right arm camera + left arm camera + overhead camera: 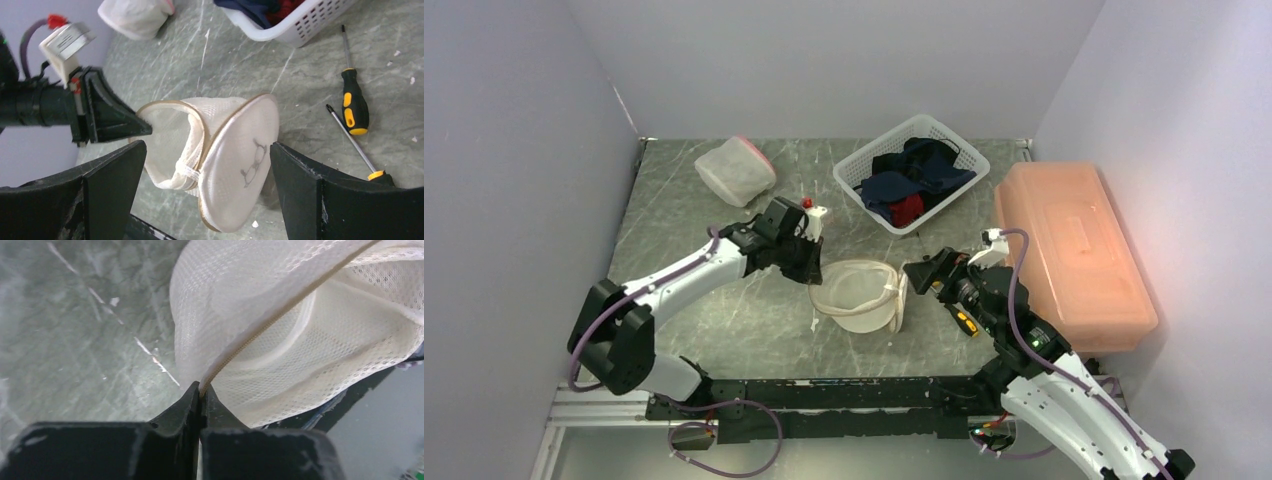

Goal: Unzip the laundry bag and remove the bra
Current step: Pick up the laundry bag at the center of the board, then place the laundry bag at the center of the board.

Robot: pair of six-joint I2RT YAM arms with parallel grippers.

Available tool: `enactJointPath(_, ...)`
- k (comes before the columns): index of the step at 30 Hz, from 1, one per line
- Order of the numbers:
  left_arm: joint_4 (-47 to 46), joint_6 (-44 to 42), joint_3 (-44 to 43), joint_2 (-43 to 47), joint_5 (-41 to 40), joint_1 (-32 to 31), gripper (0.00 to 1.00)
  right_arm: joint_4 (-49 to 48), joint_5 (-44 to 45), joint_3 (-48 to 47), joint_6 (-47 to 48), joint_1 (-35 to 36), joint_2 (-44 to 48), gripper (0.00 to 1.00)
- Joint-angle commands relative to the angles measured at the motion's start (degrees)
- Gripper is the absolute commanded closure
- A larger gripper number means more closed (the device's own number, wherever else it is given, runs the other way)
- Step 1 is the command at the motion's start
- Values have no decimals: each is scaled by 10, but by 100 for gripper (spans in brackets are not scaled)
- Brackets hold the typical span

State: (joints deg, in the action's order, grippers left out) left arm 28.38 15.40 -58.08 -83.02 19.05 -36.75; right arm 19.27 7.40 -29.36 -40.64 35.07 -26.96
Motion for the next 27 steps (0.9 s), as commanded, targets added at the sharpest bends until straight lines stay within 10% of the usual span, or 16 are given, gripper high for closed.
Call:
enactJointPath(1,24,29,-12,68,-80,-10,97,-34,35,-18,-40,-1,5,0)
enactJointPath(10,78,148,-93,178,-150,-34,97,-45,-4,-58,37,-1,-18,1)
enactJointPath(27,112,254,44,232,-300,-35,97,-73,-109,-2,12,-1,-150,9)
